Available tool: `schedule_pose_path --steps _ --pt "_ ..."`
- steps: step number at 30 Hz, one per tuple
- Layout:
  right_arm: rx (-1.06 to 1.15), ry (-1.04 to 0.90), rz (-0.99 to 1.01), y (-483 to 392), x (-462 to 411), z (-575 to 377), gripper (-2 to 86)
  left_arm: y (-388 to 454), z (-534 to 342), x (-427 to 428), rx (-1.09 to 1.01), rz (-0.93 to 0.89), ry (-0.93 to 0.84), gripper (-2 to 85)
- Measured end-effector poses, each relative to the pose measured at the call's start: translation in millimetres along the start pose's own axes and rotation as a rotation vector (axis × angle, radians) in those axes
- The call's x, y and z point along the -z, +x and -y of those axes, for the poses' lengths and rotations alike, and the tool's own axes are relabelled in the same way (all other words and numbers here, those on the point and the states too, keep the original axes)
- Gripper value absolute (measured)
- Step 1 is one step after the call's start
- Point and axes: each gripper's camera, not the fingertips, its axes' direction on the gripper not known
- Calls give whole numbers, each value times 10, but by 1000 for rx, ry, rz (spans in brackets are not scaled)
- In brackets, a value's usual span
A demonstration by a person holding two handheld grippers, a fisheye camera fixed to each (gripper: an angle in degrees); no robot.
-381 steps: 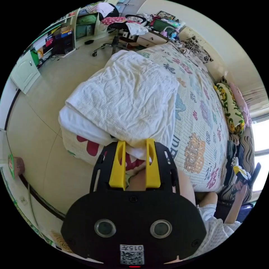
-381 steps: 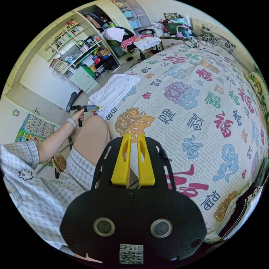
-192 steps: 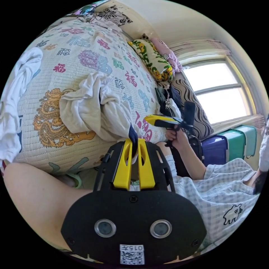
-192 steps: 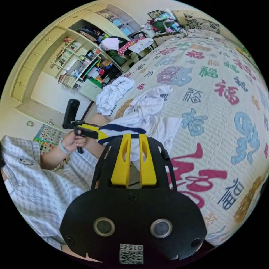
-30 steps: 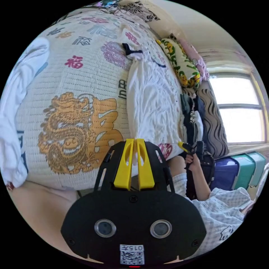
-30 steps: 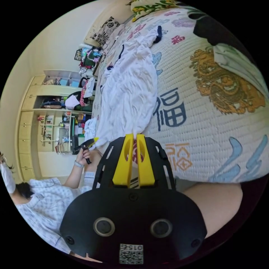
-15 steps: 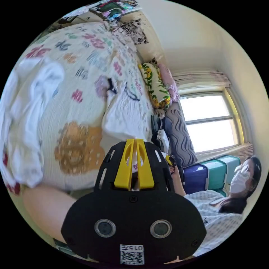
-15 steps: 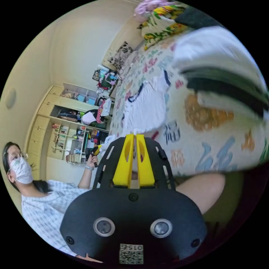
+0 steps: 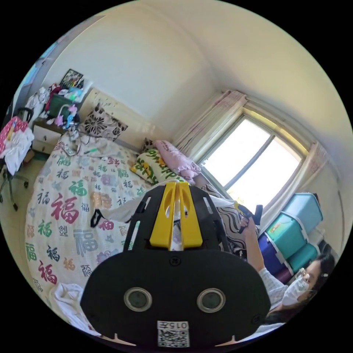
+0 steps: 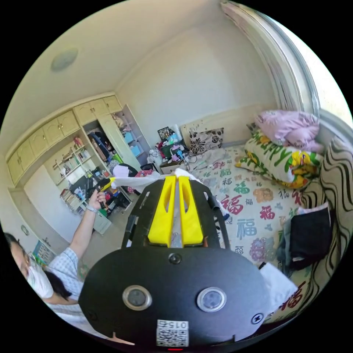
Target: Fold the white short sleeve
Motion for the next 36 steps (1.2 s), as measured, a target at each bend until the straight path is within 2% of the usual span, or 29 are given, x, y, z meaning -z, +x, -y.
schedule_pose_path --steps 5,8,11,16,19,22,28,31,36 --pt "124 -64 39 -302 -35 -530 3 302 -769 497 -108 8 -92 -5" --pt "112 -151 73 -274 -269 -1107 4 107 -1648 519 -87 22 -216 -5" --pt "57 -283 47 -158 -654 -1821 3 -307 -2719 387 8 17 -356 -5" --pt "-180 -657 0 174 -1561 -3345 3 -1045 -4948 -57 285 99 -663 -4" --pt "-267 -853 4 200 -1967 -4014 3 -1035 -5894 -243 321 197 -866 0" --pt "-268 -959 -33 117 -2226 -4363 3 -847 -6437 -307 291 278 -1001 10" --pt "-246 -1051 -63 41 -2754 -4573 1 -628 -6896 -305 254 404 -1115 62" --pt "-241 -1068 -73 33 -2940 -4560 1 -518 -6869 -164 239 404 -1128 83" --pt "-278 -970 -106 72 -3037 -4371 1 -443 -6494 483 276 360 -965 97"
